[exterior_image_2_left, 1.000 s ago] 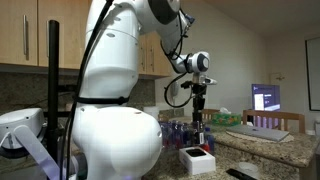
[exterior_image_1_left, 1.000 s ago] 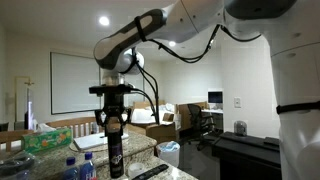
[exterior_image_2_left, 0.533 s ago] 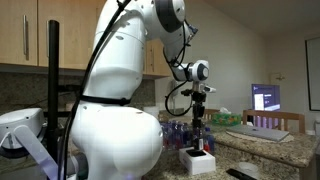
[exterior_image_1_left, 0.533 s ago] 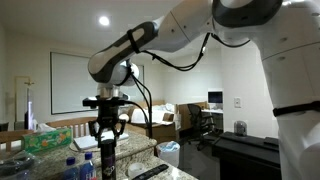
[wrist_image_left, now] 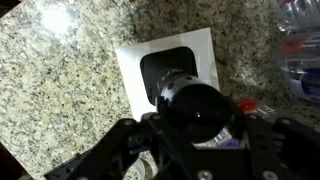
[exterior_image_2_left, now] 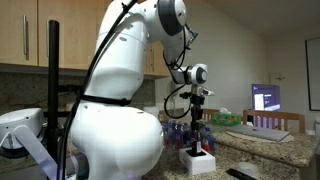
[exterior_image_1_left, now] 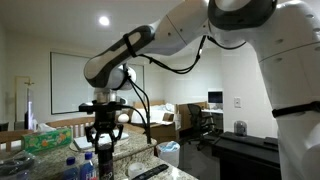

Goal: Stack the objects to the right of the box on top of the box

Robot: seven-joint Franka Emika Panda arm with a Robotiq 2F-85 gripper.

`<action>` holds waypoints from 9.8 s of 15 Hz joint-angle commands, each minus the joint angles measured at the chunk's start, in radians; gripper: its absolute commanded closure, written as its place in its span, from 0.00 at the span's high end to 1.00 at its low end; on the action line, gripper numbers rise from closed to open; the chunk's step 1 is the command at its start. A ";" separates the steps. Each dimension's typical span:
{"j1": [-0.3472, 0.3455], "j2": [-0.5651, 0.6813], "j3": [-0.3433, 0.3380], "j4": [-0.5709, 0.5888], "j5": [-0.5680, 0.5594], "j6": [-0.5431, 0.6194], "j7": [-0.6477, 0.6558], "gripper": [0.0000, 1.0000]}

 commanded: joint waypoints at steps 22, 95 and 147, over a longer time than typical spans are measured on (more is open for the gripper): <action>-0.156 -0.317 -0.138 -0.099 -0.014 0.050 -0.020 1.00; -0.153 0.441 -0.258 0.073 -0.078 0.334 -0.506 0.23; -0.017 -0.165 -0.028 -0.093 0.011 -0.018 -0.456 0.04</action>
